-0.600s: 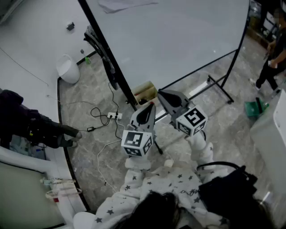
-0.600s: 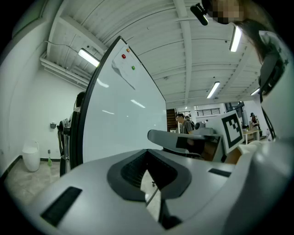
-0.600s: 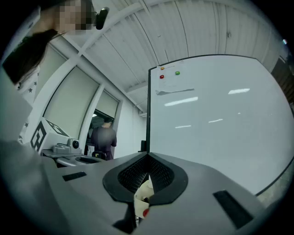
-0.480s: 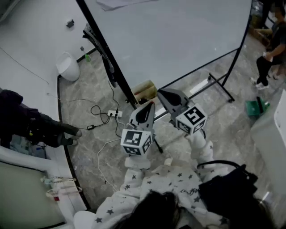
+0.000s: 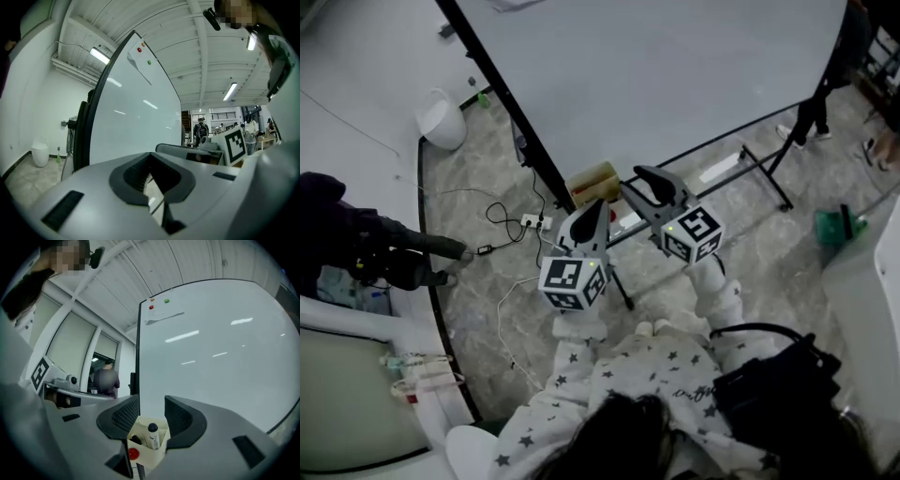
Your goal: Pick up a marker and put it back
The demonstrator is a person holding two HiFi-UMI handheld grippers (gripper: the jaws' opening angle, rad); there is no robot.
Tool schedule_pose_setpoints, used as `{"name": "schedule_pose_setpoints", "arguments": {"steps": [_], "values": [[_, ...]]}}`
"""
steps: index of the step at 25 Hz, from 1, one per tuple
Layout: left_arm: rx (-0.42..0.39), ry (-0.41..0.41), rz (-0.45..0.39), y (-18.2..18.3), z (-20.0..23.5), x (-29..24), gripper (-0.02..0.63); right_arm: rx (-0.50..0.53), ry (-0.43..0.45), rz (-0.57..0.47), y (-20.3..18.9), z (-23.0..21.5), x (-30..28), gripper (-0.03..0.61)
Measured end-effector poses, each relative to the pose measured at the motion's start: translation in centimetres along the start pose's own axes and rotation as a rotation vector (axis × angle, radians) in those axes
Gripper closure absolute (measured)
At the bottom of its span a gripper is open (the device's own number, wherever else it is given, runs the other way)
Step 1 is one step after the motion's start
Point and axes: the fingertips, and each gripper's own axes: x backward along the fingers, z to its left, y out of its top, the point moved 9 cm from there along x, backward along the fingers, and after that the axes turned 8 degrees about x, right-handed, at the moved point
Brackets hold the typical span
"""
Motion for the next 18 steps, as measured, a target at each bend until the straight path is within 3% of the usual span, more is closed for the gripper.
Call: {"name": "schedule_pose_setpoints", "arguments": {"steps": [3,9,13,14,16,18], "values": [[0.007,0.017,0.010,-0.5,0.2,-0.3,0.612,-0.038,0.016,0.026,-1.9,-0.1,-0.4,0.393],[0.012,0.045,0.015,-1.8,0.4,0.2,0.612,-0.082,0.051,0.081,-5.4,1.3,-1.3,0.391],[0.016,0.054,0.039,-2.3,0.1,-2.1,0.612,-0.099,0.061,0.117,-6.9,-1.0,-1.8,0.393],[0.017,0.055,0.044,-2.4,0.1,-2.3,0.612,-0.097,0.066,0.121,-7.1,-1.2,-1.9,0.400],[0.020,0.060,0.050,-2.6,0.3,-2.2,0.612,-0.069,0.057,0.124,-7.2,-1.1,-2.0,0.476],[0.021,0.066,0.054,-2.6,0.2,-2.0,0.612,-0.043,0.050,0.125,-7.0,-1.0,-2.1,0.483]]}}
